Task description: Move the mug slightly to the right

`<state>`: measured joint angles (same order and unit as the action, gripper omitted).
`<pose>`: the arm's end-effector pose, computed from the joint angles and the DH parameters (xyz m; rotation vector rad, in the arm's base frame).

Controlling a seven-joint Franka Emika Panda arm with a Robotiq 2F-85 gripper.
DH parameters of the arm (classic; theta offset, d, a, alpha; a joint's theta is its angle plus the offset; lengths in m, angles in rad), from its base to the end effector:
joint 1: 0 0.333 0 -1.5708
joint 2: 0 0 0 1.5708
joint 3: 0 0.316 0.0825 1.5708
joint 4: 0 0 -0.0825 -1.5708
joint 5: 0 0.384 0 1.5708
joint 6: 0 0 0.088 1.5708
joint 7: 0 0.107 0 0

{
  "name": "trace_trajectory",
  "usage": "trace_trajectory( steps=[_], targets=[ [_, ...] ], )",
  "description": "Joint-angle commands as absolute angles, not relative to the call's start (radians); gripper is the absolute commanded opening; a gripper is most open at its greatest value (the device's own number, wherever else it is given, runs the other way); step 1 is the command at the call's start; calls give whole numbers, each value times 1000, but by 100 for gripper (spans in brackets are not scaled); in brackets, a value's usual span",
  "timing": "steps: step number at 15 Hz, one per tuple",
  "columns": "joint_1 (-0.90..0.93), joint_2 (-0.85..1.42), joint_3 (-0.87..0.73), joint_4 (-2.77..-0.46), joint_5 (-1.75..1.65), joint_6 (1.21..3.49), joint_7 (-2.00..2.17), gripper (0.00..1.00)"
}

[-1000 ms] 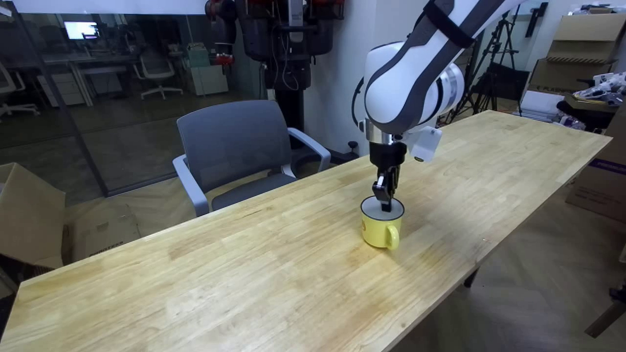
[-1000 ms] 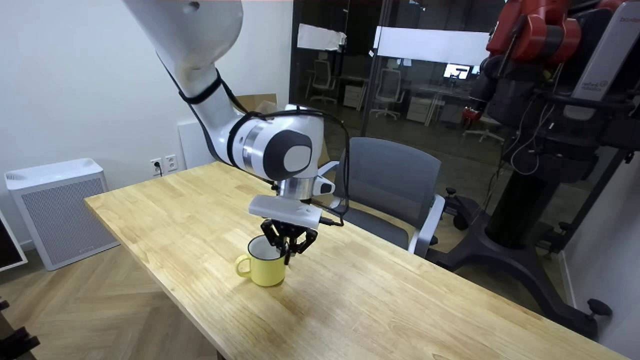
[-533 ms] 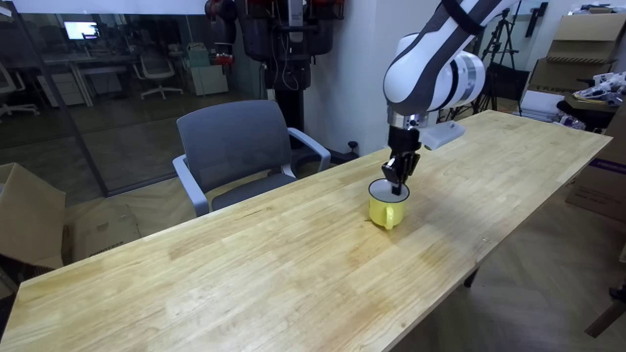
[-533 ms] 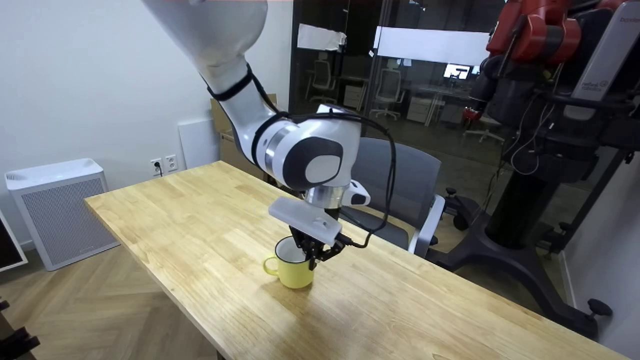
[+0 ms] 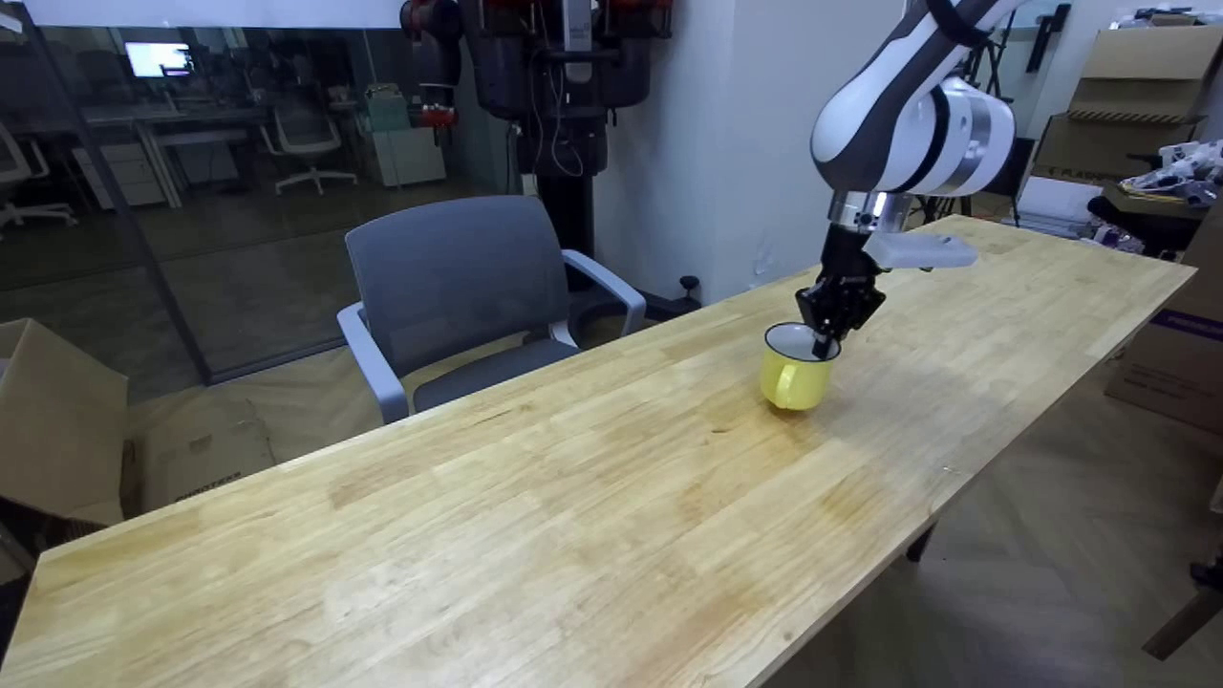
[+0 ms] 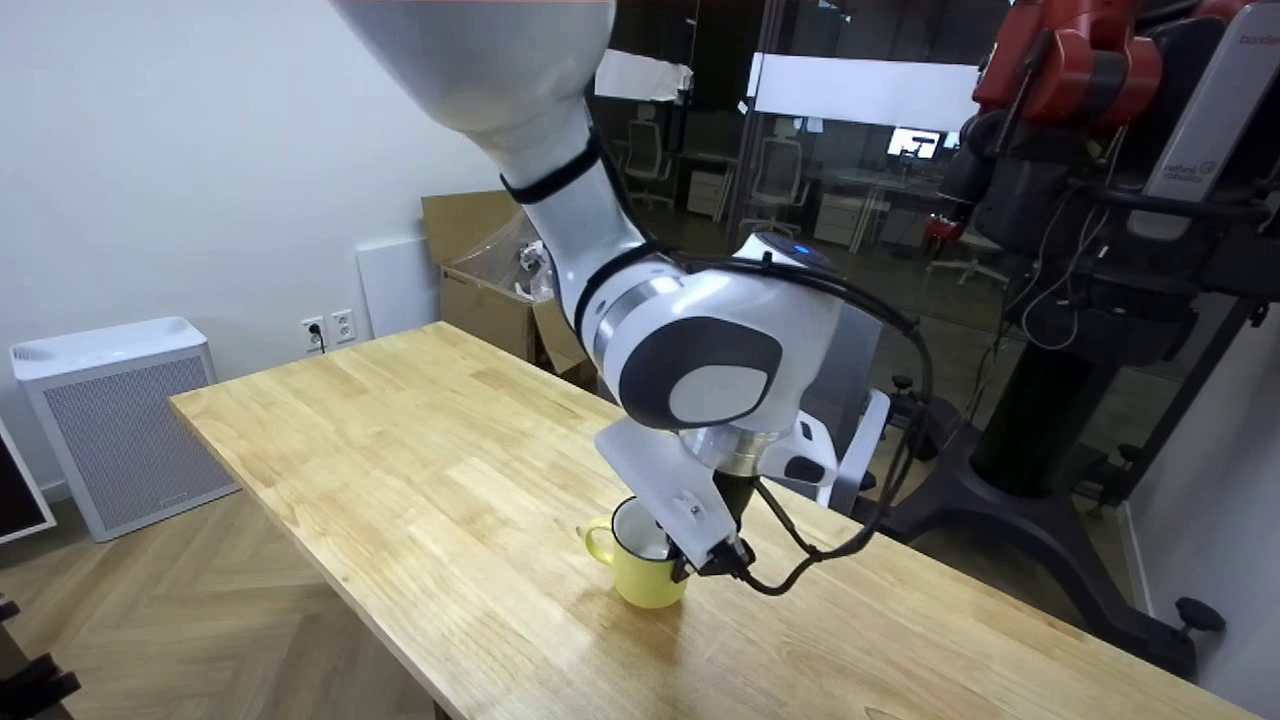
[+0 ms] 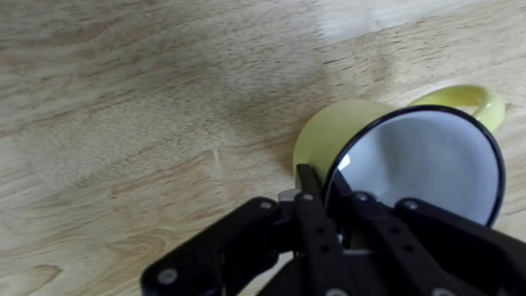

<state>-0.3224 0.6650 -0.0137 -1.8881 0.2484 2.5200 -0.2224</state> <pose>0.5902 -0.2083 0.1472 -2.9679 0.4722 -0.0085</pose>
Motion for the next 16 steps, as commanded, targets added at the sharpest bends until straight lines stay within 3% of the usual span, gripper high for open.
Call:
trace_trajectory(
  steps=[1, 5, 6, 8, 16],
  targets=[
    [-336, 649, -18, -1895, 328, 2529, -117, 3],
    [-322, 652, -38, -1893, 396, 2538, 9, 3],
    [-316, 653, -44, -1892, 408, 2540, 47, 36],
    [-305, 655, -54, -1889, 432, 2541, 124, 42],
    [-255, 611, -77, -1932, 497, 2585, 324, 97]
  ],
)
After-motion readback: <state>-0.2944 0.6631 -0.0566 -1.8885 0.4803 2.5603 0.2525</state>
